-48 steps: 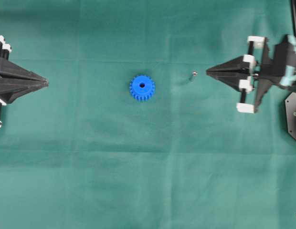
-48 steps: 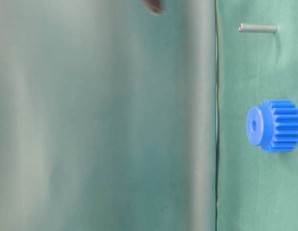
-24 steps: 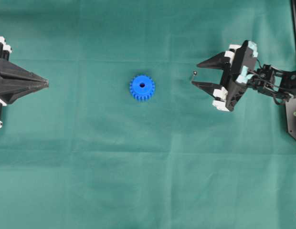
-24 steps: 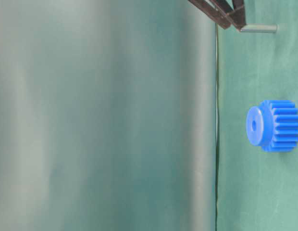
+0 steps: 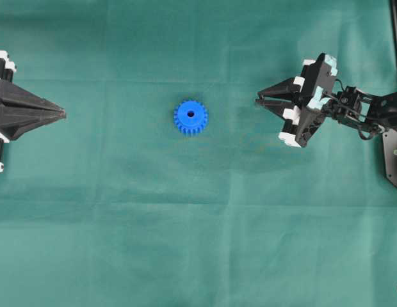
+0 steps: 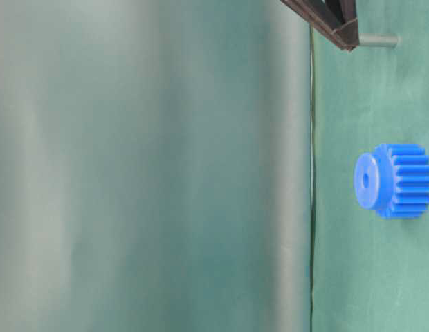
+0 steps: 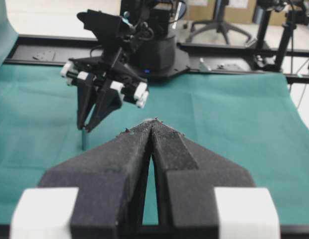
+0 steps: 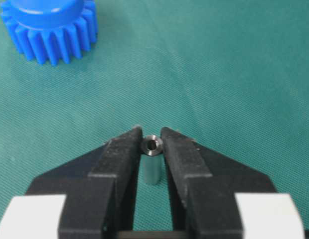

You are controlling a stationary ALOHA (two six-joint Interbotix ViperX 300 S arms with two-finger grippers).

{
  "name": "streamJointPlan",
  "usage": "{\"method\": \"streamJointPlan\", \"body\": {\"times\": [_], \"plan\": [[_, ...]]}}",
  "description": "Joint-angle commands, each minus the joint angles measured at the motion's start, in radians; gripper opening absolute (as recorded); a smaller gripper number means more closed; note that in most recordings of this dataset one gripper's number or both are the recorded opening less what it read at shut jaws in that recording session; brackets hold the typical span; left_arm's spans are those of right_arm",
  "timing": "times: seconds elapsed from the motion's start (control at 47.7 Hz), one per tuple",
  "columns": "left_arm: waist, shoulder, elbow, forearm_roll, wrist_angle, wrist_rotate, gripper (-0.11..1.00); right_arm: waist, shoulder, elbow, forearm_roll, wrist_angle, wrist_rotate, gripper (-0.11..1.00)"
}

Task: Insert the shaft placed at a random location into the center hole of the small gear at another random location.
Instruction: 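Close the right gripper on the silver shaft and lift it upright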

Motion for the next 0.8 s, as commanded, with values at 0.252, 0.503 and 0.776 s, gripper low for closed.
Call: {"method": "streamJointPlan", "body": {"times": [0.252, 0.503, 0.776], "plan": [[0.002, 0.003, -0.006, -0.003, 0.003, -0.003, 0.00, -0.003, -0.031, -0.018, 0.003, 0.002, 0.008, 0.16], [0.002, 0.003, -0.006, -0.003, 0.006, -0.003, 0.00, -0.003, -0.209, -0.061, 0.003, 0.190, -0.008, 0.16], [0.002, 0.000, -0.006, -0.003, 0.006, -0.003, 0.00, -0.003, -0.328, -0.100, -0.002, 0.337, -0.025, 0.16]]}}
